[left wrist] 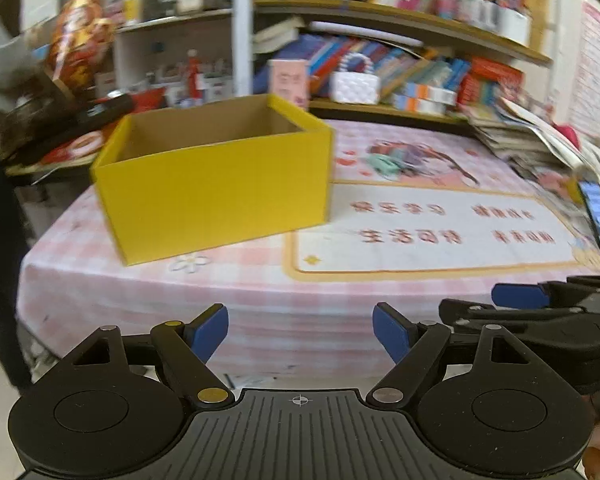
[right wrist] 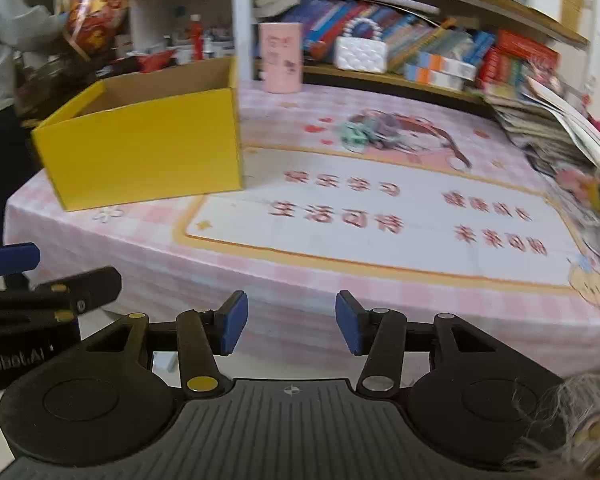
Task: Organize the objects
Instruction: 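Withdraw both open tools from the box toward the remaining toys, then grasp the purple-and-grey toy car with the right tool while the left tool grasps the mint-green piece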
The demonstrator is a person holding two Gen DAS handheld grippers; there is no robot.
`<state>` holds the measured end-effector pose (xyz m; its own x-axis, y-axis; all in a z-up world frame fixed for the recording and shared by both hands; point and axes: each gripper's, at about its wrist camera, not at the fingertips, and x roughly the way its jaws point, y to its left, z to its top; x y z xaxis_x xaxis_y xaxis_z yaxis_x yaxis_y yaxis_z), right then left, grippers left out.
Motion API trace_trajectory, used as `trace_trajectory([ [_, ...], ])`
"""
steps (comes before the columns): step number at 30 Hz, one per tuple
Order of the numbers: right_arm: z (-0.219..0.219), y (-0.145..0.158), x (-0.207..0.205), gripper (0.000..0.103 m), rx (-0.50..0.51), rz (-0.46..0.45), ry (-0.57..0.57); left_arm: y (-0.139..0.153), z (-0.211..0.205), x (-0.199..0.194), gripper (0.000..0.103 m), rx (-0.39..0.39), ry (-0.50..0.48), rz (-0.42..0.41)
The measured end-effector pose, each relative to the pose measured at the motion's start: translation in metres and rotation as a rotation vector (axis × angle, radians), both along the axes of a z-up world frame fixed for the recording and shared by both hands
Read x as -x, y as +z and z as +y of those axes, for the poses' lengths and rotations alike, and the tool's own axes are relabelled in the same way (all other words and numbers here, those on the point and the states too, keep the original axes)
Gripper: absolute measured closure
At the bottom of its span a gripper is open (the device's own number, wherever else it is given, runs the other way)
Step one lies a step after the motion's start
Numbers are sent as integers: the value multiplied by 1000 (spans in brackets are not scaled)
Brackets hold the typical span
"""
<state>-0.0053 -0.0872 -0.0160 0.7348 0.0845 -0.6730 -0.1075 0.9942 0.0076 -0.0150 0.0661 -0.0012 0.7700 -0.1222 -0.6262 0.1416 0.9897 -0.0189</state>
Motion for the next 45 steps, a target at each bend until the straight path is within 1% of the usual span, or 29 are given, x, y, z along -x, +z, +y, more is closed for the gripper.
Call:
trace_trajectory([
  [4,-12,-1,2,57,-5,11,-55,0,-11,-5,21,-5,-54,1],
  [13,-32,-2,-6,53,42,20,-117,-6,-32,-29,21,30,-109,30],
  [20,-59,-4,-27,52,60,40,-168,-9,-60,-55,21,39,-159,42],
  [32,-93,-6,-86,52,63,77,-133,-11,-93,-108,21,30,-122,63],
  [36,-103,-4,-106,52,60,78,-113,-10,-103,-122,21,30,-98,65],
  [45,-129,2,-147,52,57,54,-60,-4,-129,-153,21,20,-48,38],
])
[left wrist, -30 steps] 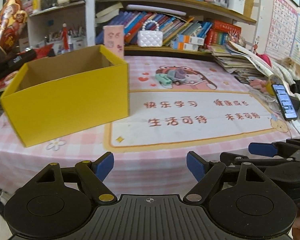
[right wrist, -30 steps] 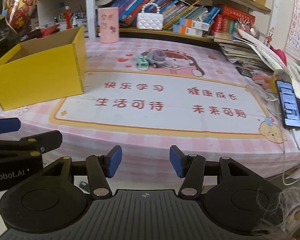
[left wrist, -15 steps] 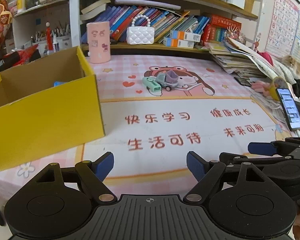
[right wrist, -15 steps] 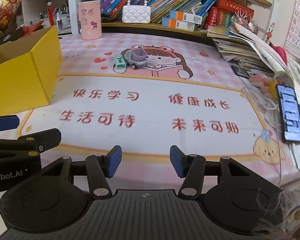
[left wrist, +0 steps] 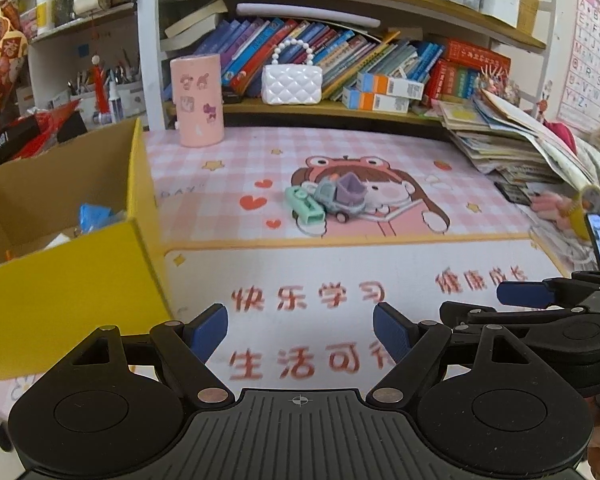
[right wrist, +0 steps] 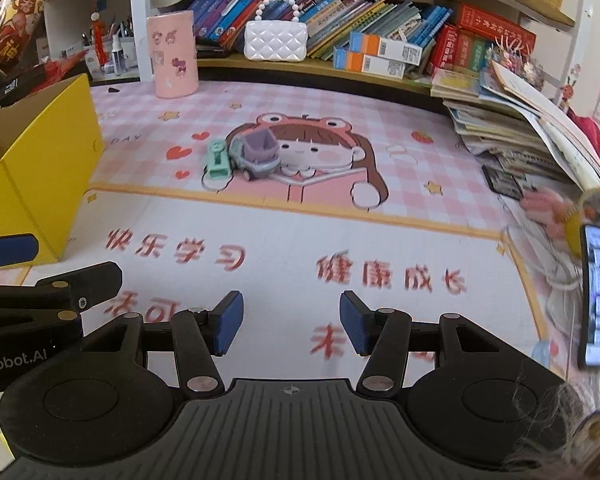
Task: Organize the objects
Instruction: 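Grasp the purple-and-grey toy car with the right tool while the left tool grasps the mint-green piece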
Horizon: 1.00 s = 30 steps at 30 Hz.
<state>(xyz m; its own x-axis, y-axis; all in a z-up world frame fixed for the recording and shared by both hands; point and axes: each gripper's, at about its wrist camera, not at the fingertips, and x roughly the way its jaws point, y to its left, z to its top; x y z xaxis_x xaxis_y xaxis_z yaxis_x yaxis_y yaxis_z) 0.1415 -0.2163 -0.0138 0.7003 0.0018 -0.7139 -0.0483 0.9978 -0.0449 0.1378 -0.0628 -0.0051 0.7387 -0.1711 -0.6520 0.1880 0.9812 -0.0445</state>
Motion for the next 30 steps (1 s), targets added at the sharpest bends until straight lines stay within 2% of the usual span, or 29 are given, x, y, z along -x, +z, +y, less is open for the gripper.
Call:
trace_trajectory([
  [15,-37,-5,-60,52,-39,-21,96,-2,-29,-43,21,-59,91,-5],
  [21,-43,-1,-94,52,-62,-70,144,9,-33,-63,21,-98,107,-42],
  [30,-39,0,-134,52,-81,-88,231,7,-29,-83,21,-129,165,-26],
])
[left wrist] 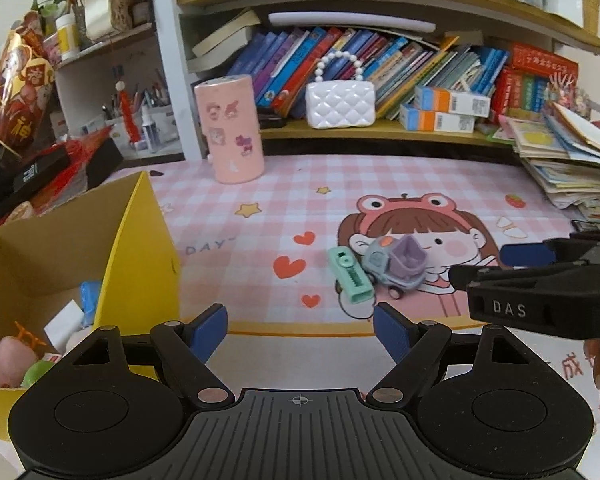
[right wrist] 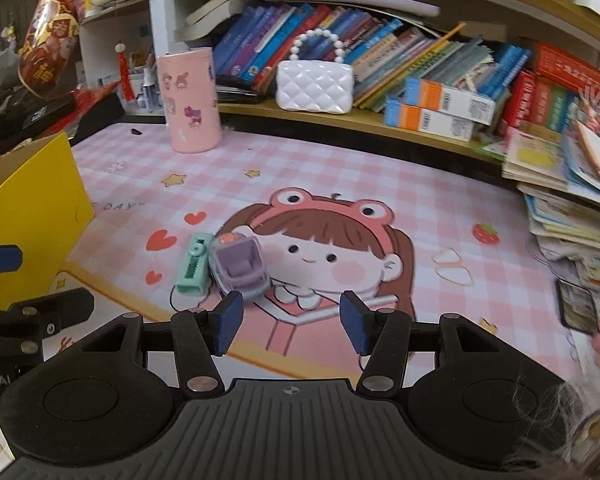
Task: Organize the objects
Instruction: 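Grasp the purple-and-grey toy car with the right tool while the left tool grasps the mint-green piece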
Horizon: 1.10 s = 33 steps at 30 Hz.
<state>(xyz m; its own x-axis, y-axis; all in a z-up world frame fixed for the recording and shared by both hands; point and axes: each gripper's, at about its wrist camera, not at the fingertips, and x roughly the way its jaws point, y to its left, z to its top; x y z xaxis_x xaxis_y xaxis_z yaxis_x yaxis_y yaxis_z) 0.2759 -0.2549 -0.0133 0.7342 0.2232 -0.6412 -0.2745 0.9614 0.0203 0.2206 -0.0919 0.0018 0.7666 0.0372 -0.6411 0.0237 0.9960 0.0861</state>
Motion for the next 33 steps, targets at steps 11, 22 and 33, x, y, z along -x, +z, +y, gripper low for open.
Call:
trace_trajectory([
  [11,21,-11,-23,52,1,23,103,-6,3,-4,21,-17,39,33],
  [22,39,-32,-64,57,2,74,155,-11,-5,-19,21,-5,29,62],
  [33,-15,3,-53,64,-150,21,16,-25,-21,-65,30,58,38,57],
])
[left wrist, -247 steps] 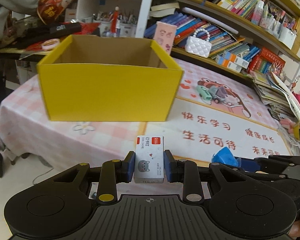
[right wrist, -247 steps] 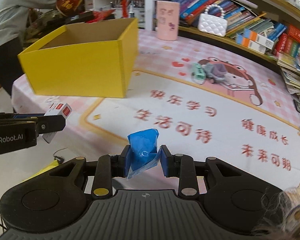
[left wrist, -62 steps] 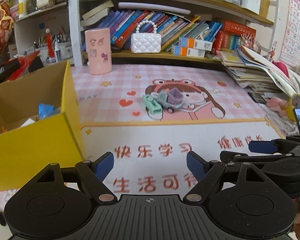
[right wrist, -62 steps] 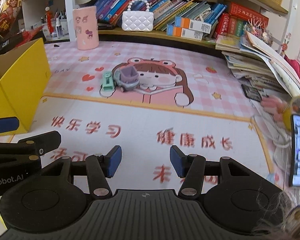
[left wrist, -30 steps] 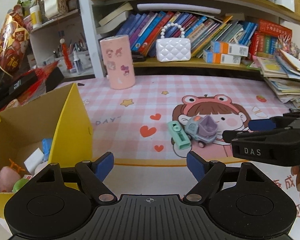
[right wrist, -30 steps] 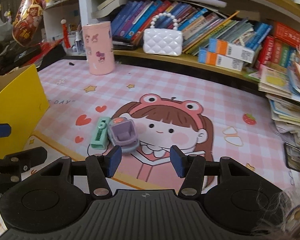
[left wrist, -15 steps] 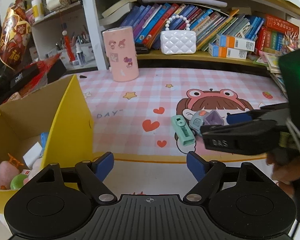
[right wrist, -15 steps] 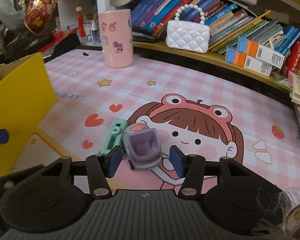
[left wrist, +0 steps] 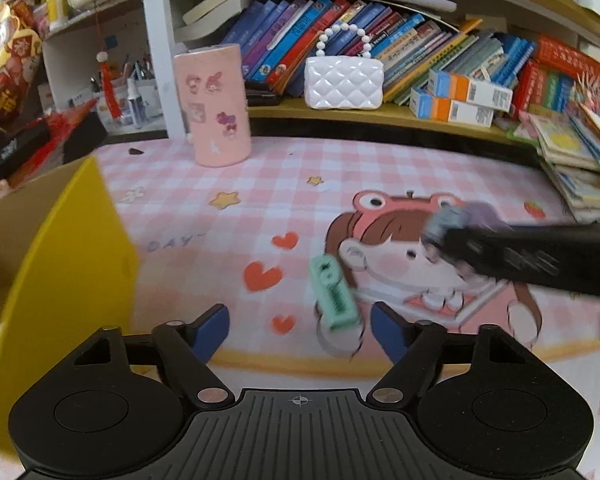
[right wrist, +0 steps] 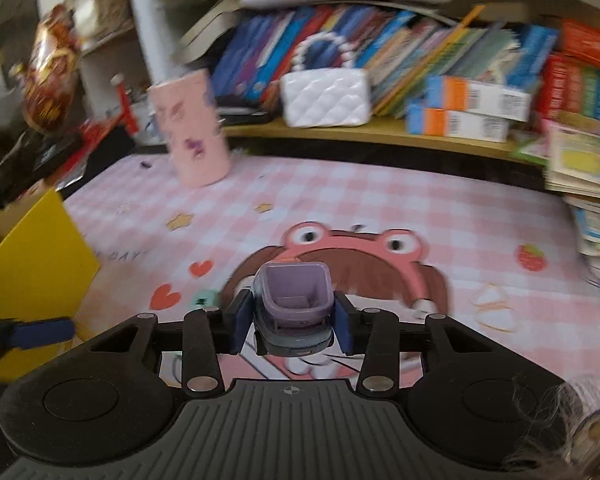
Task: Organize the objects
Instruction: 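Grasp the purple-and-grey toy car with the right tool while the left tool grasps the mint-green piece, then carry the toy car and green piece over the yellow box with both tools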
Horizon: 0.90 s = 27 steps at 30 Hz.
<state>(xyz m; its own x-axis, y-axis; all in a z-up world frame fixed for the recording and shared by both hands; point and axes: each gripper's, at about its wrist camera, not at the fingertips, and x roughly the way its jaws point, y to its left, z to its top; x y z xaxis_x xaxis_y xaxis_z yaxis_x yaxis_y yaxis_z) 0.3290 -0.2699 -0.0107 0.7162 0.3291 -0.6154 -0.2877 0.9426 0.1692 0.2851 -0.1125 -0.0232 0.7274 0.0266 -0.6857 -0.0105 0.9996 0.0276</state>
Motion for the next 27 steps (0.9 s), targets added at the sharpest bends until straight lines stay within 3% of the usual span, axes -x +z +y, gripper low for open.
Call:
trace_trajectory([
  [7,-26,12,25,64,-9,4,-80,-26,-17,-44,47,-17,-13,53],
  [9,-32,15,33,64,-5,0,-95,-34,-19,-49,56,-34,-19,74],
  [12,-37,17,42,64,5,1,-107,-37,-16,-47,80,3,-28,67],
  [19,-39,17,62,64,44,14,-124,-8,-2,-17,80,69,-63,-4],
  [27,-20,11,90,64,23,97,-126,24,23,55,80,147,-113,-58],
])
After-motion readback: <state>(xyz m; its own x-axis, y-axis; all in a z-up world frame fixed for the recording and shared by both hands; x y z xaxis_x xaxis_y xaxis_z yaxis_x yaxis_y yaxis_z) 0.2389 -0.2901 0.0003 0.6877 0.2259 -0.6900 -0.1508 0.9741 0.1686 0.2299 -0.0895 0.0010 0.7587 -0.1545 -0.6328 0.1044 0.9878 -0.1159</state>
